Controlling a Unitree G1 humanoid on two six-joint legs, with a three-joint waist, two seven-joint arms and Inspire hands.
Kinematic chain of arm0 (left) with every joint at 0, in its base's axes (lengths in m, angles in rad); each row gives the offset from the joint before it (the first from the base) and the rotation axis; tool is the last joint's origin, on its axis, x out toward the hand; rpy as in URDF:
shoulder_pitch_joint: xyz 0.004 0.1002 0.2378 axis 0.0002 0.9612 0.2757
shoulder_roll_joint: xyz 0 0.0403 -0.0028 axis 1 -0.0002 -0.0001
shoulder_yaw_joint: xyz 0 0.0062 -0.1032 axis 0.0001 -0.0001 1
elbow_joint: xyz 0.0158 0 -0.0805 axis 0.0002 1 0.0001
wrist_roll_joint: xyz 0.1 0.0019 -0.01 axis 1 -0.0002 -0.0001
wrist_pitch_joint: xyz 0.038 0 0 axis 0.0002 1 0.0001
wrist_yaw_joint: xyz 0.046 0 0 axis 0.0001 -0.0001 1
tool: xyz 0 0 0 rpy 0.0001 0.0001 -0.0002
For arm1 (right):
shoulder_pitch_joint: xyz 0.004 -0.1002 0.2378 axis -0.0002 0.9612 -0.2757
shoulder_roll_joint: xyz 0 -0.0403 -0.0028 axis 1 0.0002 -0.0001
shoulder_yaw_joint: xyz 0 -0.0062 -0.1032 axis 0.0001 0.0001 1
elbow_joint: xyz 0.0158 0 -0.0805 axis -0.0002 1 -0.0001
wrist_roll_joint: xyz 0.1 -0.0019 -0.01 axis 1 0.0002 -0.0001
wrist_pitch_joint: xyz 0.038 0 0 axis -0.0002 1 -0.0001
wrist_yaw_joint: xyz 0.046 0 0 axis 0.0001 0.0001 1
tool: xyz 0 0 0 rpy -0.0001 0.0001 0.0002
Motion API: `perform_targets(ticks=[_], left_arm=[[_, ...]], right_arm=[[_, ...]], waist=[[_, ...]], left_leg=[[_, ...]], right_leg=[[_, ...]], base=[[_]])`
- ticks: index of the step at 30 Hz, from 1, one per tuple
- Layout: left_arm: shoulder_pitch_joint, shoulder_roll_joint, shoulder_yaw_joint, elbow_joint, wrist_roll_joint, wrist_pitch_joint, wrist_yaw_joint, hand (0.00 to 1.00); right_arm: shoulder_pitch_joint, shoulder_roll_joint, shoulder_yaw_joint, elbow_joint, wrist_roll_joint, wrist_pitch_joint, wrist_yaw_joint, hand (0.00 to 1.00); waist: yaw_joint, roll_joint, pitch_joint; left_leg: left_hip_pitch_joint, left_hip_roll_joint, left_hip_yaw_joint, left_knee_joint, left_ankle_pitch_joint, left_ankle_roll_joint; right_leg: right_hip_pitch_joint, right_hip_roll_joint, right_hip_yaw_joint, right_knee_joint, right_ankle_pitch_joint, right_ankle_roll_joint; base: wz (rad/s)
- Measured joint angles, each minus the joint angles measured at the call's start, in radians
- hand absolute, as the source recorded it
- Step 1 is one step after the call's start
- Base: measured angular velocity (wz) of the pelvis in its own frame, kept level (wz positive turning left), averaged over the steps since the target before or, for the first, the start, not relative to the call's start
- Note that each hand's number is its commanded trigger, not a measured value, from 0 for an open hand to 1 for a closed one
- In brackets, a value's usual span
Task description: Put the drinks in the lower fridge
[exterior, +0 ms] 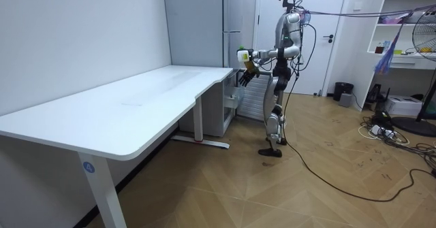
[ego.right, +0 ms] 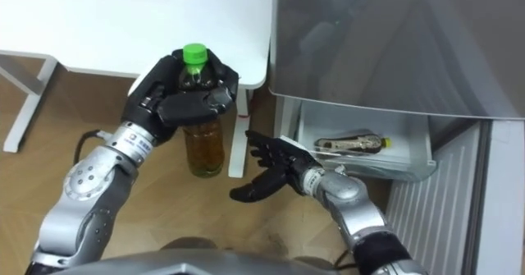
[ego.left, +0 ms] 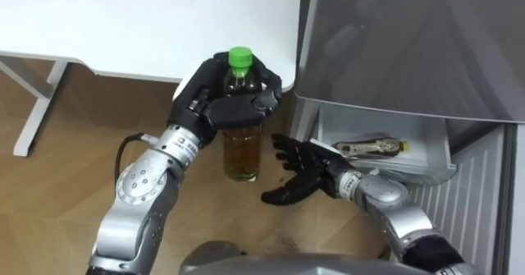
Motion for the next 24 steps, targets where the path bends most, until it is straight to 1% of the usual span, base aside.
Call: perform_targets(ticks=[2,3,7,8,11,15,17,20,24], left_arm=[[0.000,0.000,-0.005,0.000,0.004,-0.019,0.000,1.00],[0.000,0.000,-0.009,0.001,0.007,-0.025,0.000,1.00],[-0.009,0.002,-0.048,0.045,0.003,-0.067,-0.001,1.00],[-0.016,0.002,-0.059,0.067,0.003,-0.069,-0.001,1.00],[-0.023,0.003,-0.078,0.090,0.007,-0.069,-0.002,1.00],[-0.026,0.004,-0.085,0.090,0.005,-0.069,-0.022,1.00],[-0.033,0.004,-0.089,0.090,0.005,-0.069,-0.031,1.00],[-0.039,0.006,-0.092,0.092,0.005,-0.070,-0.047,1.00],[-0.040,0.012,-0.097,0.113,0.004,-0.070,-0.063,1.00]], right_arm=[[0.001,0.001,0.026,-0.018,0.000,0.000,0.015,0.00],[0.001,0.000,0.030,-0.022,0.000,0.000,0.020,0.00],[0.000,0.000,0.036,-0.058,0.016,-0.003,0.042,0.00],[0.000,0.001,0.038,-0.069,0.029,-0.010,0.045,0.00],[0.000,-0.002,0.038,-0.111,0.031,-0.012,0.069,0.00],[0.000,-0.011,0.039,-0.147,0.035,-0.012,0.092,0.00],[0.000,-0.015,0.041,-0.155,0.035,-0.012,0.120,0.00],[0.000,-0.019,0.050,-0.155,0.036,-0.012,0.150,0.00],[0.003,-0.026,0.052,-0.155,0.040,-0.011,0.174,0.00]], waist=[[0.000,-0.001,0.0014],[-0.001,-0.001,0.0019],[0.004,-0.010,0.0073],[0.007,-0.012,0.0086],[0.003,-0.017,0.0116],[-0.002,-0.019,0.0110],[-0.002,-0.021,0.0109],[-0.001,-0.026,0.0129],[-0.002,-0.027,0.0131]], left_leg=[[0.001,0.000,0.001,0.001,0.000,0.000],[0.003,0.000,0.002,0.000,0.000,0.000],[0.011,0.003,0.010,-0.001,0.000,0.000],[0.011,0.003,0.006,0.000,0.000,0.000],[0.004,0.005,0.006,0.007,-0.001,0.001],[-0.005,0.006,0.007,0.015,-0.004,0.002],[-0.004,0.006,0.007,0.015,-0.004,0.002],[-0.004,0.007,0.008,0.015,-0.004,0.002],[-0.005,0.008,0.010,0.015,-0.004,0.002]], right_leg=[[0.001,0.000,0.001,0.001,0.000,0.000],[0.001,0.000,0.002,0.002,0.000,0.000],[0.004,0.000,0.006,0.004,0.000,0.000],[0.005,0.001,0.006,0.005,0.000,0.000],[0.002,0.002,0.004,0.004,0.001,-0.002],[-0.002,0.003,0.004,0.005,0.001,-0.002],[-0.001,0.003,0.006,0.005,0.001,-0.002],[-0.002,0.004,0.011,0.005,0.001,-0.002],[-0.004,0.005,0.019,0.006,0.001,-0.002]], base=[[-0.02],[-0.05],[-0.04],[0.00],[0.00],[0.01],[0.00],[0.00],[0.00]])
